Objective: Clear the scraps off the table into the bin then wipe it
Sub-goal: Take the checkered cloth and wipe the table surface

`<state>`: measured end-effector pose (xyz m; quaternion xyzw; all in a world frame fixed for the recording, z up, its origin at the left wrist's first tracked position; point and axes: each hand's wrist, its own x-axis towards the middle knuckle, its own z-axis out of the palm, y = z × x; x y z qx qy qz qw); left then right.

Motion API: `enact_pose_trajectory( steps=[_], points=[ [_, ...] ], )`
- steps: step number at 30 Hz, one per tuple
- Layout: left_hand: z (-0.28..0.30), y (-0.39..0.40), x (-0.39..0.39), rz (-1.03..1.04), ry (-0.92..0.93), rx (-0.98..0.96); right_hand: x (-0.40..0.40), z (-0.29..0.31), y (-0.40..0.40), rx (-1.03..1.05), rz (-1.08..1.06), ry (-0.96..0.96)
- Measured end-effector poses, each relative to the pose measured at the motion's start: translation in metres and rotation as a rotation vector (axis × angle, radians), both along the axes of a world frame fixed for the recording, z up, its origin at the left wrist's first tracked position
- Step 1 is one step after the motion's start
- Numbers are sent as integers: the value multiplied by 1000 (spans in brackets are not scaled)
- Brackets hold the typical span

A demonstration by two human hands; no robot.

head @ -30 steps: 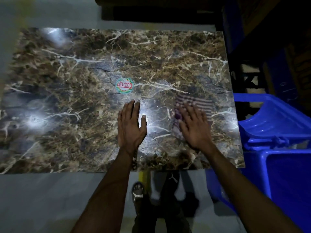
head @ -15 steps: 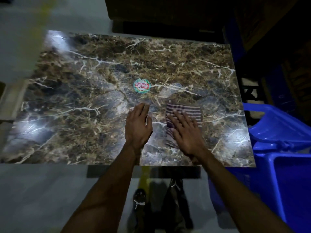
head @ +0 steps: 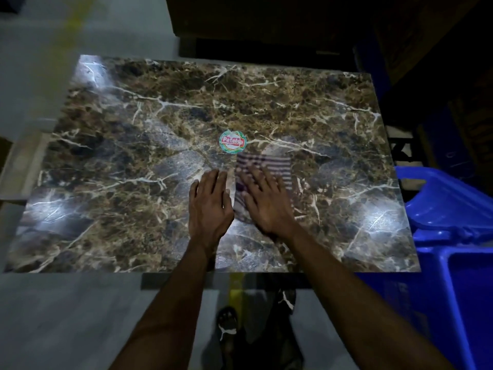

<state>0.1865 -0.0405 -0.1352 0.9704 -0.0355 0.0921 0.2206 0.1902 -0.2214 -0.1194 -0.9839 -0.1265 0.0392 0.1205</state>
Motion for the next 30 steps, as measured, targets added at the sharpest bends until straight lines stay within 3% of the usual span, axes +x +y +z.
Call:
enact_pose_trajectory(
  steps=[4,11,19,26,30],
  points=[
    [-1,1,1,-3,3,-4,-33,-1,-31,-22,50,19],
    [-2,1,2,-10,9,5,24,-3,-2,15,-160,1],
    [-1,5,2,-24,16,-46,-32,-5,-7,-44,102,21],
    [-2,3,2,-24,14,-17,7,-3,-22,8,-192,23],
    [-2,2,2,-20,2,-15,4,-6,16,4,-167,-14]
  ],
)
